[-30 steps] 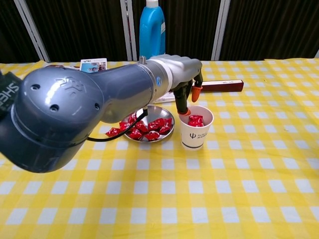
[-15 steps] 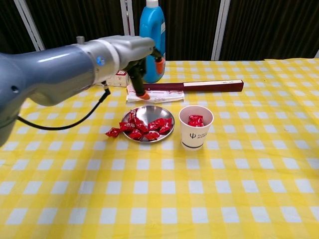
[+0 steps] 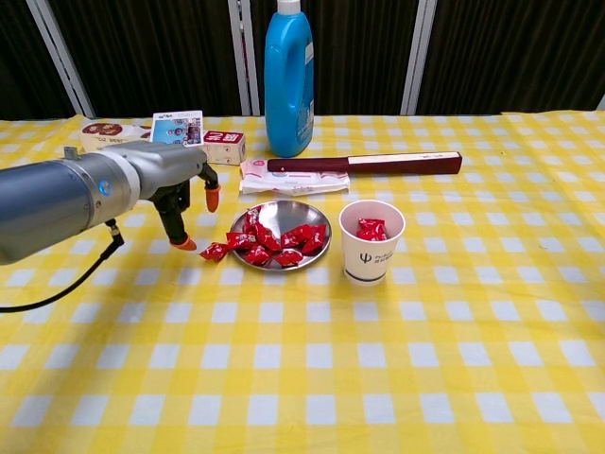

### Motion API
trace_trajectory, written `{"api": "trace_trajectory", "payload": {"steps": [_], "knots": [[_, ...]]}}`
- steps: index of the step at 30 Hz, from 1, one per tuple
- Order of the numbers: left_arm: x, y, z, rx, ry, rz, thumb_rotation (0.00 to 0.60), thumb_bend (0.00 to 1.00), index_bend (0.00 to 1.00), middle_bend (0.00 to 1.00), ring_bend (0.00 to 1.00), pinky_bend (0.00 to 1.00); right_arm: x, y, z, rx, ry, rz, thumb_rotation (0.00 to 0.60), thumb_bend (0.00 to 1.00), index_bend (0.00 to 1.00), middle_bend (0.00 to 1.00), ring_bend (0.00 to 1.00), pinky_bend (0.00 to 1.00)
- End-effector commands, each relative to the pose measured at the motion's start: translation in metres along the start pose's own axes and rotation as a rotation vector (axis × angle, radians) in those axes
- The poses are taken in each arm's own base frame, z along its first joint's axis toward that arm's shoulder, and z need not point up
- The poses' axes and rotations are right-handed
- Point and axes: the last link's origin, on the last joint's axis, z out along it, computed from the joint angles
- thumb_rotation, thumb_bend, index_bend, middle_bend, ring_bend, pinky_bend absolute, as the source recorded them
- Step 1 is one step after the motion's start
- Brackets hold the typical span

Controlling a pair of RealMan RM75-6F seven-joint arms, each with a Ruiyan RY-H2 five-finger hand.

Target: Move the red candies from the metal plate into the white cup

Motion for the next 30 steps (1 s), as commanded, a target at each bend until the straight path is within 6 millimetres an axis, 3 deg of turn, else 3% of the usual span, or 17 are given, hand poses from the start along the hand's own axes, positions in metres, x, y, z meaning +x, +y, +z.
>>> {"api": "trace_trajectory", "payload": {"steps": [1,15,22,30], "knots": [[-0.007,0.002,0.001,-0.003,-0.012,-0.003,0.600,0.23,0.38,0.91,0.98,0.96,0.000,0.000,0.000,0.000,0.000,0.002,0.600,0.28,0.00,0.00,0.00,0.00],[-0.024,0.016,0.011,-0.008,-0.019,-0.012,0.600,0.28,0.42,0.91,0.98,0.96,0.001,0.000,0.000,0.003,0.001,0.003,0.600,0.28,0.00,0.00,0.00,0.00],[-0.030,0.025,0.012,-0.026,-0.019,-0.018,0.600,0.39,0.52,0.92,0.98,0.97,0.001,0.000,-0.001,0.003,0.001,0.003,0.600,0.28,0.00,0.00,0.00,0.00],[-0.020,0.018,0.006,-0.025,0.019,-0.028,0.600,0.41,0.56,0.92,0.98,0.97,0.001,0.000,-0.001,0.003,0.002,0.006,0.600,0.28,0.00,0.00,0.00,0.00]]}}
